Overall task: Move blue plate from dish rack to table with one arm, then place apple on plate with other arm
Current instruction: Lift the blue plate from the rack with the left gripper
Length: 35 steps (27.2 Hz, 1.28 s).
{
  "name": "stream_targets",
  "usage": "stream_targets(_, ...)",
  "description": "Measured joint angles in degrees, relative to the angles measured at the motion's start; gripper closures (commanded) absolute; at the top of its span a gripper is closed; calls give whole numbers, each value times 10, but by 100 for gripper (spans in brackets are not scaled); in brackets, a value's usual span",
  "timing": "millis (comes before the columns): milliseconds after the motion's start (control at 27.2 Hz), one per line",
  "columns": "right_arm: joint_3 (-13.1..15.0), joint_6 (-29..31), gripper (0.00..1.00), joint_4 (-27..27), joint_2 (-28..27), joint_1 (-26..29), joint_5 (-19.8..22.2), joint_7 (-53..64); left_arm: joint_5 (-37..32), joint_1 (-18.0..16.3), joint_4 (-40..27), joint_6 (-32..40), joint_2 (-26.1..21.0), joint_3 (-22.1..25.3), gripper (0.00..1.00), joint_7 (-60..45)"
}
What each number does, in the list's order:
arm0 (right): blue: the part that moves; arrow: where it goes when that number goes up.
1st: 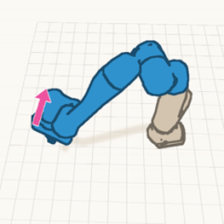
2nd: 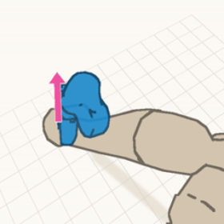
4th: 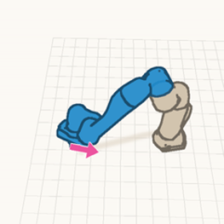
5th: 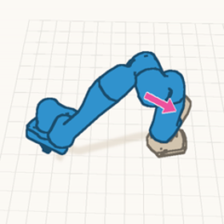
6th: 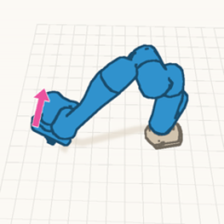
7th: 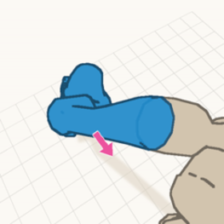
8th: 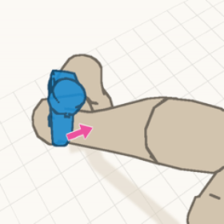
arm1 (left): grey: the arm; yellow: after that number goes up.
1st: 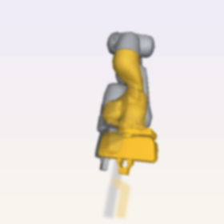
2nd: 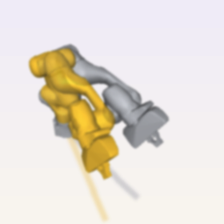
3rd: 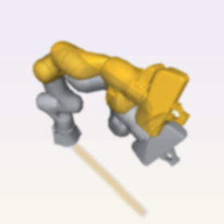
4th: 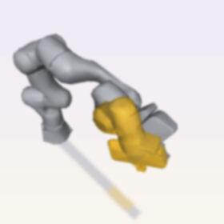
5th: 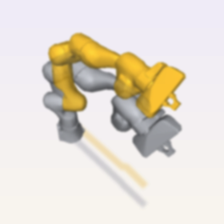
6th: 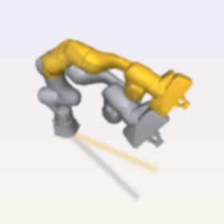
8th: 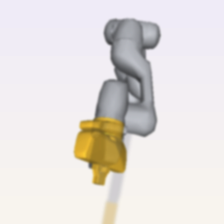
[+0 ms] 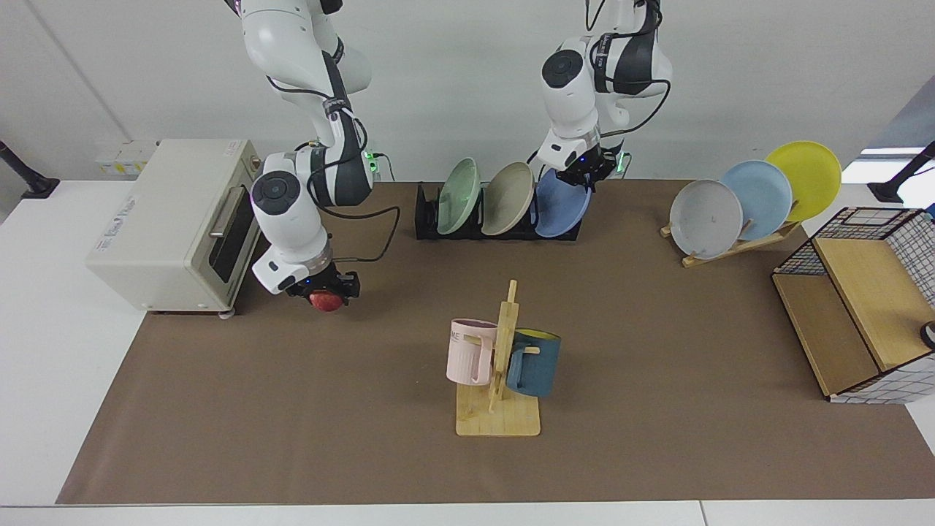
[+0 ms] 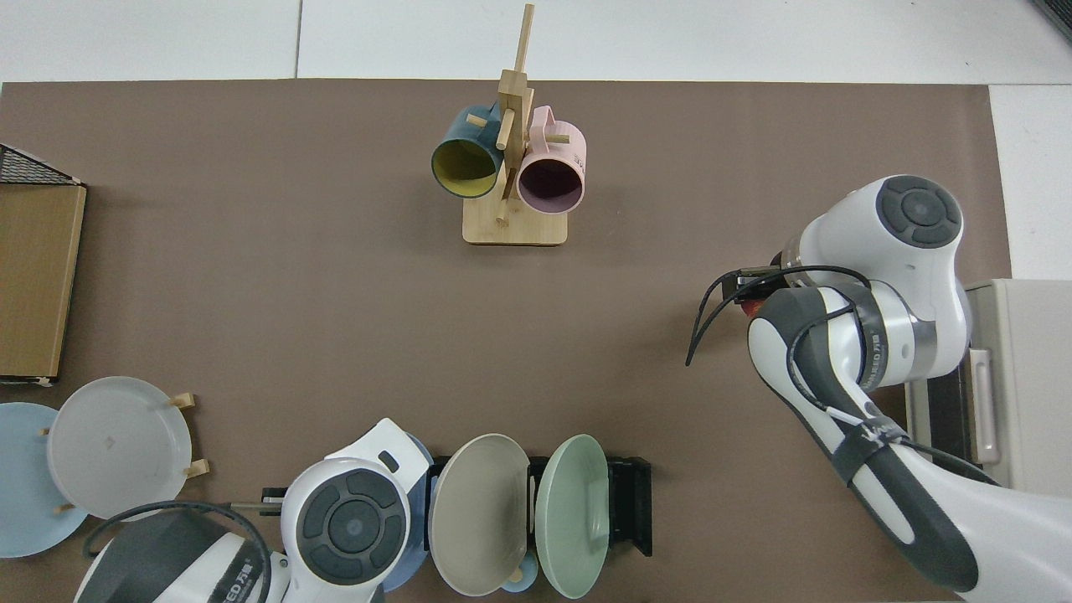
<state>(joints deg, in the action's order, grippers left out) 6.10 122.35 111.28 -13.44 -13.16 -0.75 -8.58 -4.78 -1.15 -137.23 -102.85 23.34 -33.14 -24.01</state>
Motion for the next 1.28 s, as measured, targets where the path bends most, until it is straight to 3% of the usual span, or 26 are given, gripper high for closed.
stream_targets(440, 0, -102, 94, -59, 48, 0, 0, 5, -18, -14, 90, 98, -2, -20, 100, -6)
stream_targets(697, 6, -148, 94, -86, 75, 1, 0, 5, -67, -33, 157, 137, -21, -20, 100, -6)
stream_targets(1101, 9, -193, 94, -99, 132, 14, 0, 6, -72, -109, 305, 145, -152, -14, 100, -73)
stream_targets(1284, 9, -193, 93, -99, 135, 15, 0, 9, -4, -127, 328, 83, -194, -10, 100, -145)
